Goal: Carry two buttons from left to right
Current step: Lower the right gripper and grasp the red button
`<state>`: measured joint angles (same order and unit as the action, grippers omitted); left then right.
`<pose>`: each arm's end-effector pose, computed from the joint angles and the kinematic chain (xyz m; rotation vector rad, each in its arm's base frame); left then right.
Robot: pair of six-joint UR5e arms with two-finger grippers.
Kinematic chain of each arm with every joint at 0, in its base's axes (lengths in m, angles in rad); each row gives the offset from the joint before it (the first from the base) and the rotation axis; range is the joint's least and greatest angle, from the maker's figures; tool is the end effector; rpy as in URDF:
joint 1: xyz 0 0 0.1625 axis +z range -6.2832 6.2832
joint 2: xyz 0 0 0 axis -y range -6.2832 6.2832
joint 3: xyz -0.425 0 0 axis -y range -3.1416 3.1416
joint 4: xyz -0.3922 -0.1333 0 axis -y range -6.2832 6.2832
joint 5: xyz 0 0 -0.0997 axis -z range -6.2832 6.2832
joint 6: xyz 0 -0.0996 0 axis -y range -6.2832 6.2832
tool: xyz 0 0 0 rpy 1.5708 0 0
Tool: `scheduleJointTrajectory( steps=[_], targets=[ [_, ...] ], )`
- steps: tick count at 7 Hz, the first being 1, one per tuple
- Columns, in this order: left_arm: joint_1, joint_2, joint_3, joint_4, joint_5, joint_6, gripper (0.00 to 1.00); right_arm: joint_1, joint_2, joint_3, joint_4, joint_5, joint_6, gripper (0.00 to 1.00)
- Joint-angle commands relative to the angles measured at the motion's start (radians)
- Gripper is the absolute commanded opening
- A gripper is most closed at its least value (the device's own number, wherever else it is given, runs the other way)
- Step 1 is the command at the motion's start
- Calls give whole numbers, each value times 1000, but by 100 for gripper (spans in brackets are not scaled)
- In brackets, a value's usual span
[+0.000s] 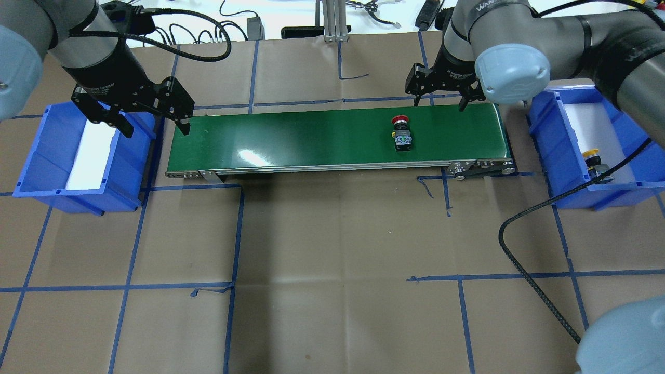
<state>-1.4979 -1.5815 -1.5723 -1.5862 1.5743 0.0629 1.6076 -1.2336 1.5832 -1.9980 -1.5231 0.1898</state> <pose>-0.0966 -0.5020 0.4804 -0.0156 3.1396 0.0436 0.1606 -0.6107 0.3378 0.2328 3.0747 -0.1106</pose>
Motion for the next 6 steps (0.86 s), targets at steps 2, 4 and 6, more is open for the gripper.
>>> scheduleJointTrajectory(
  steps=[2, 4, 6],
  targets=[
    [1, 0, 0, 0, -2, 0, 100, 0, 31, 34, -21, 6, -3, 99],
    [1, 0, 0, 0, -2, 0, 100, 0, 77, 38, -60, 47, -6, 99],
    [-1, -2, 0, 0, -2, 0, 100, 0, 120, 40, -85, 47, -6, 99]
  ],
)
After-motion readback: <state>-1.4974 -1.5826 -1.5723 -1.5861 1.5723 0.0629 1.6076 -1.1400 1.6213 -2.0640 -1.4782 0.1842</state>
